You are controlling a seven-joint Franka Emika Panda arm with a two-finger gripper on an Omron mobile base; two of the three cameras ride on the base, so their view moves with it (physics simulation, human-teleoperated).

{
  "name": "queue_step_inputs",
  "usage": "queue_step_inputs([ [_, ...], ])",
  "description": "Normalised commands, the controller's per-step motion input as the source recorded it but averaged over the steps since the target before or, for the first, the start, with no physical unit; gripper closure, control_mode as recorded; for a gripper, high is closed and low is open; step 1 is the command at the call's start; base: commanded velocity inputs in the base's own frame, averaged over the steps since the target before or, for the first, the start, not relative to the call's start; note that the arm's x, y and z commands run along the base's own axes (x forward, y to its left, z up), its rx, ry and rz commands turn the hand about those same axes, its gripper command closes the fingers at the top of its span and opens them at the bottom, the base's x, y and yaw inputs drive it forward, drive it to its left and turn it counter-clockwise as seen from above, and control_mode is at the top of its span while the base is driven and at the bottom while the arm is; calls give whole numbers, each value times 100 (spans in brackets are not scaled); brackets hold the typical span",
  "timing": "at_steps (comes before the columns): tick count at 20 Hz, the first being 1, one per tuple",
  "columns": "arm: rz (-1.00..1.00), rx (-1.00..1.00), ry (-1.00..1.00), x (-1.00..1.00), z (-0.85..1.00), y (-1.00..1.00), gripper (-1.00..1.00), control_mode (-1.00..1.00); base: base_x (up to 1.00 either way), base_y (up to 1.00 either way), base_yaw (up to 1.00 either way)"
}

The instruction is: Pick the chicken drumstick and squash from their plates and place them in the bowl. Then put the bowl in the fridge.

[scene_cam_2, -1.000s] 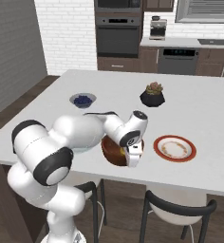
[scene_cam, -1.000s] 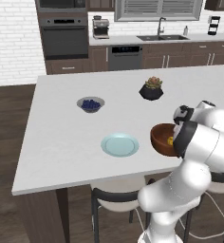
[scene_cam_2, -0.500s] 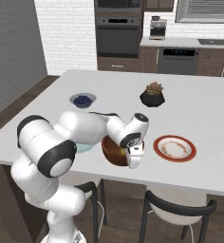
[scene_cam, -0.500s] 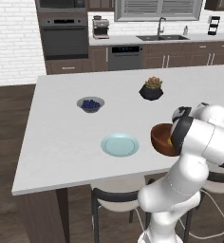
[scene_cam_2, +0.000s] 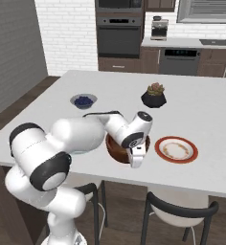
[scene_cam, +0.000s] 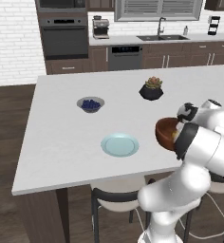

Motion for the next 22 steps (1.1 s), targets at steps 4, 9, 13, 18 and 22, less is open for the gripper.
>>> queue_step_inputs([
  [4,0,-6,-19,-77,100,32,100,-100,0,0,0],
  [9,0,-1,-9,-72,100,52,100,-100,0,0,0],
  [13,0,-1,3,-21,100,96,100,-100,0,0,0],
  [18,0,0,8,-17,89,52,100,-100,0,0,0],
  [22,-1,0,1,-8,13,0,100,100,-44,-19,-6],
])
